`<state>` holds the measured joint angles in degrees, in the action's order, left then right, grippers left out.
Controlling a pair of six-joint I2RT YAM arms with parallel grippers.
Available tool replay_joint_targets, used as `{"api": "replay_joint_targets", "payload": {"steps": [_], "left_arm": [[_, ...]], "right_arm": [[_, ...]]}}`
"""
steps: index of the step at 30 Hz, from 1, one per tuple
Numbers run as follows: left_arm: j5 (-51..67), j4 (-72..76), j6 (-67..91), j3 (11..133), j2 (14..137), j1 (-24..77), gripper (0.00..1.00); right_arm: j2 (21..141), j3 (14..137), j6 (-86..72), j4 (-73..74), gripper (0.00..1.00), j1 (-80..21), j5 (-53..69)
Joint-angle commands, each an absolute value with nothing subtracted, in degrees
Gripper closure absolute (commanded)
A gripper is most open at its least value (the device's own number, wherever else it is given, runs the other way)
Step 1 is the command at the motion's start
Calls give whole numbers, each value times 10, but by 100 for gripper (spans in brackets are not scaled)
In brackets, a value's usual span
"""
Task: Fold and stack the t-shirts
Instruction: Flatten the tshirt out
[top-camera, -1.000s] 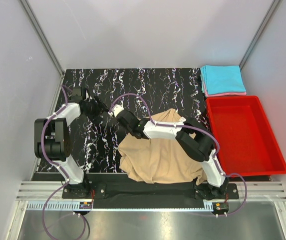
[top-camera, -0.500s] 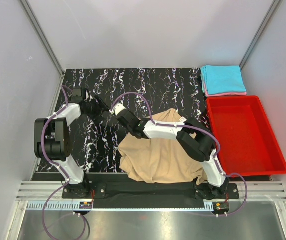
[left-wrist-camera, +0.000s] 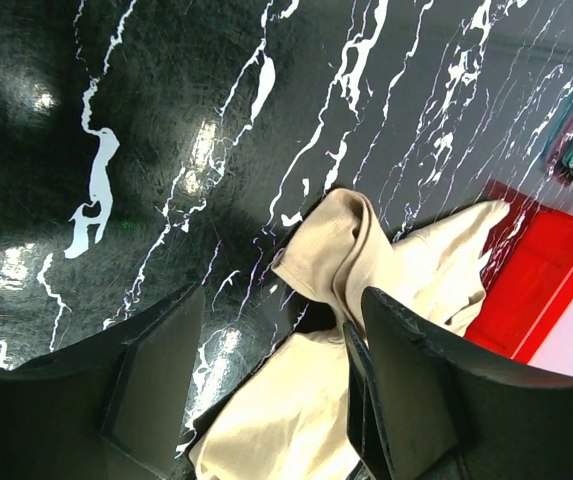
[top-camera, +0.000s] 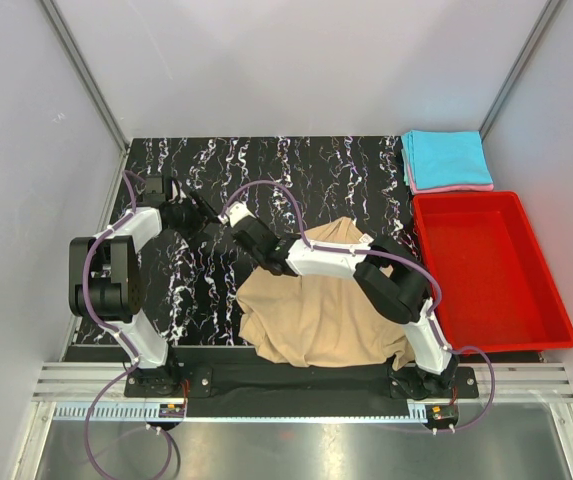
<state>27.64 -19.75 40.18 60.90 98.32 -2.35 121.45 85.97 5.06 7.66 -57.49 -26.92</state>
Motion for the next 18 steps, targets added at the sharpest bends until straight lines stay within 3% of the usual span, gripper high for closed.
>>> {"api": "replay_joint_targets", "payload": {"steps": [1, 7, 18], "left_arm": [[294, -175, 405, 606, 970, -27, 32], [297, -172, 407, 605, 971, -27, 31], [298, -176, 405, 608, 969, -28, 32]], "right_arm": [[1194, 889, 34, 70, 58, -582, -278], [1201, 897, 32, 82, 63, -582, -277], [1202, 878, 12, 90, 62, -581, -250]]}}
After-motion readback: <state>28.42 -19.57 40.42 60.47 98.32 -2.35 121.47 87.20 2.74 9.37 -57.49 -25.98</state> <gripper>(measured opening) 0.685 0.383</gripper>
